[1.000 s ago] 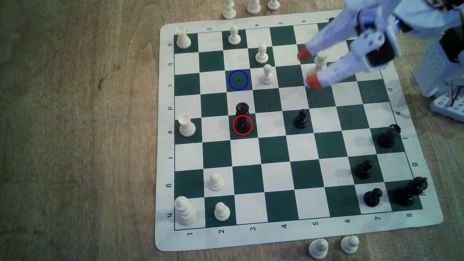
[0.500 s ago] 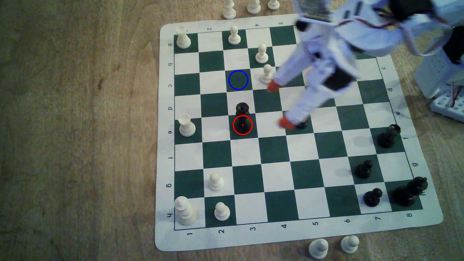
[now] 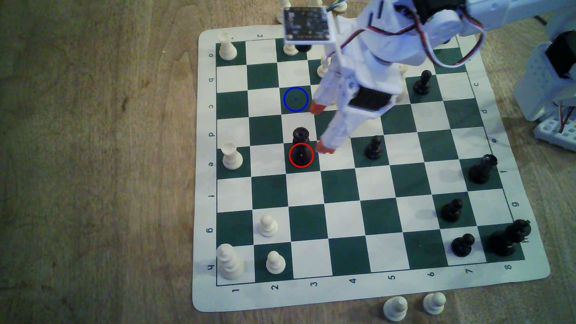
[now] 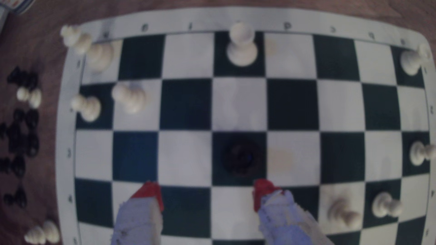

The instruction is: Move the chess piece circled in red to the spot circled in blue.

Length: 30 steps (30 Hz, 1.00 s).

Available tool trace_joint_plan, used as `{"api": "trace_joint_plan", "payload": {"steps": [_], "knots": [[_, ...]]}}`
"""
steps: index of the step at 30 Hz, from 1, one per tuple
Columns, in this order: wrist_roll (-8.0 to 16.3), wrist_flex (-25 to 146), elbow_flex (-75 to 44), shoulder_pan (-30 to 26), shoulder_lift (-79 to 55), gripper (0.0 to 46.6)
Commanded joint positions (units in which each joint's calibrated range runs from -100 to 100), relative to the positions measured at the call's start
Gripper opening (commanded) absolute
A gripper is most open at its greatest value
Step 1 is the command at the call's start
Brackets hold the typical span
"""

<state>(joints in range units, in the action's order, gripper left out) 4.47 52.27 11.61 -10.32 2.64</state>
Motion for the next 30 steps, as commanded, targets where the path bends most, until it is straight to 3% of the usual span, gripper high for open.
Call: {"api": "trace_joint_plan", "payload": {"steps": [1, 7, 30], "knots": [[1.2, -0.5, -14.2, 1.0, -6.0, 21.3], [0.7, 2.6, -16.7, 1.8, -11.3, 16.8], [2.3, -0.3, -15.4, 1.1, -15.4, 16.3]]}}
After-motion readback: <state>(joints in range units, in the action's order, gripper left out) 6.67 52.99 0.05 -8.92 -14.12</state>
